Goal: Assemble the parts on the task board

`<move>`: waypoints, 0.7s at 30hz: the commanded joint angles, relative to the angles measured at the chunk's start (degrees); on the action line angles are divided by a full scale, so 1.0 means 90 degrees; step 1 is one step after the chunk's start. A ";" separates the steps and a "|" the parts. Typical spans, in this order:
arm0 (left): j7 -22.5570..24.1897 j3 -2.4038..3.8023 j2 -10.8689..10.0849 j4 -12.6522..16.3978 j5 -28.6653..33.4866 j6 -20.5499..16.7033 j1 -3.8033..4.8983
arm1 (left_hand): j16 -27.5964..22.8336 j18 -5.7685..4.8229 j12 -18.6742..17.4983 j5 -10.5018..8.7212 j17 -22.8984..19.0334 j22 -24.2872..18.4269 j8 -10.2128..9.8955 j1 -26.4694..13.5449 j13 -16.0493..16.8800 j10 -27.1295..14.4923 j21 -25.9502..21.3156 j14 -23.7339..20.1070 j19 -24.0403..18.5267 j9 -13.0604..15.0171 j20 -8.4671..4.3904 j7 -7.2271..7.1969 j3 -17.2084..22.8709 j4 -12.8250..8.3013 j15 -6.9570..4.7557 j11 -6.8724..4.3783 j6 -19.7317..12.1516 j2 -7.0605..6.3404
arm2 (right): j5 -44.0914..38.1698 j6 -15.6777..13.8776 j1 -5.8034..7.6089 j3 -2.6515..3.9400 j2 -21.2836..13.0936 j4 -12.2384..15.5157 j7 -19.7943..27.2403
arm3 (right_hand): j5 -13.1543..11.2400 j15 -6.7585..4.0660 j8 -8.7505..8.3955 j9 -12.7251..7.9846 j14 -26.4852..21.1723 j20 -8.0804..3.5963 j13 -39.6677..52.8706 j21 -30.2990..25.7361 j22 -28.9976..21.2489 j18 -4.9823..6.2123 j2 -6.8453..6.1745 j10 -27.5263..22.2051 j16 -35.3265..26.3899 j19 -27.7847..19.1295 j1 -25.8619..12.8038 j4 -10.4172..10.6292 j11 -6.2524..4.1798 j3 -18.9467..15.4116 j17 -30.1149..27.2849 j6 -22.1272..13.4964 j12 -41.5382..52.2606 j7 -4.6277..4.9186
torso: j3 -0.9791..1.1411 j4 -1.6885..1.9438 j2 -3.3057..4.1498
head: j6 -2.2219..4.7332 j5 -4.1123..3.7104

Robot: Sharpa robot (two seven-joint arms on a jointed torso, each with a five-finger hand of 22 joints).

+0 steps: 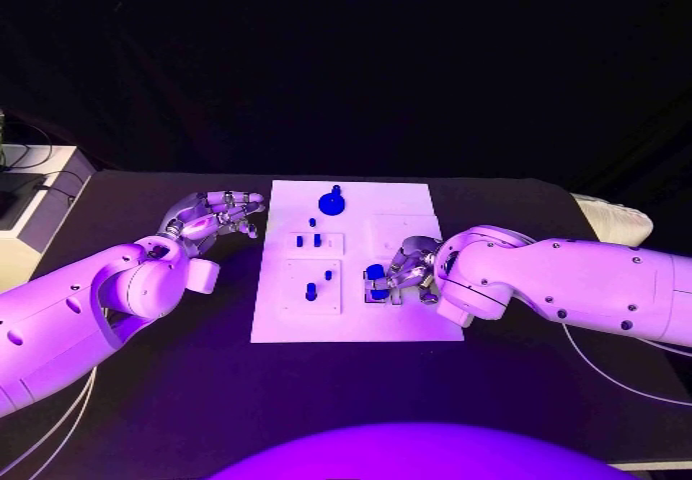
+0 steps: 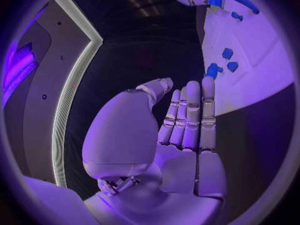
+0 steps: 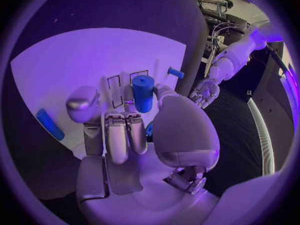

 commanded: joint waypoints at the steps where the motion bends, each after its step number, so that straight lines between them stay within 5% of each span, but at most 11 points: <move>1: 0.0016 0.0005 0.0002 0.0021 0.0037 0.0101 0.0000 | -0.0018 0.0088 0.0024 0.0004 0.0009 -0.0006 0.0013 0.0011 0.0000 -0.0060 -0.0022 -0.0013 -0.0013 -0.0007 0.0025 -0.0014 -0.0031 0.0016 0.0002 -0.0002 -0.0040 0.0031 | -0.0147 0.0320 -0.0030 -0.0018 0.0047 -0.0019 -0.0025 | -0.0148 -0.0012 -0.0043 0.0008 0.0615 0.0007 0.1570 -0.0054 -0.0003 -0.0011 -0.0070 0.0597 0.0017 -0.0046 -0.0146 -0.0063 -0.0003 0.0031 0.1340 -0.0005 -0.0052 -0.0018 | -0.0003 -0.0001 -0.0003 | -0.0014 0.0010; 12: 0.0003 0.0005 0.0000 0.0016 0.0037 0.0109 0.0000 | -0.0018 0.0087 0.0031 0.0004 0.0010 -0.0007 0.0015 0.0006 0.0001 -0.0066 -0.0024 -0.0014 -0.0012 -0.0008 0.0026 -0.0012 -0.0034 0.0021 0.0003 -0.0001 -0.0043 0.0031 | -0.0181 0.0385 -0.0042 -0.0023 0.0063 -0.0046 -0.0078 | -0.0573 -0.0007 -0.0056 0.0069 0.0610 0.0015 0.1537 -0.0087 0.0011 -0.0009 -0.0126 0.0570 0.0008 -0.0048 -0.0353 -0.0058 0.0001 -0.0090 0.1314 0.0000 -0.0099 -0.0017 | -0.0007 -0.0004 -0.0007 | -0.0028 0.0013; 21: 0.0002 0.0005 0.0000 0.0012 0.0037 0.0107 0.0000 | -0.0017 0.0087 0.0034 0.0004 0.0011 -0.0009 0.0014 -0.0001 0.0000 -0.0079 -0.0027 -0.0015 -0.0011 -0.0010 0.0027 -0.0009 -0.0037 0.0027 0.0005 0.0002 -0.0049 0.0029 | -0.0271 0.0270 -0.0051 -0.0023 0.0056 -0.0030 -0.0040 | -0.1295 -0.0007 -0.0048 0.0183 0.0604 0.0017 0.1505 -0.0157 0.0021 -0.0002 -0.0090 0.0544 -0.0002 -0.0050 -0.0632 -0.0050 0.0000 -0.0452 0.1287 -0.0001 -0.0148 -0.0021 | -0.0007 -0.0001 -0.0007 | -0.0036 0.0010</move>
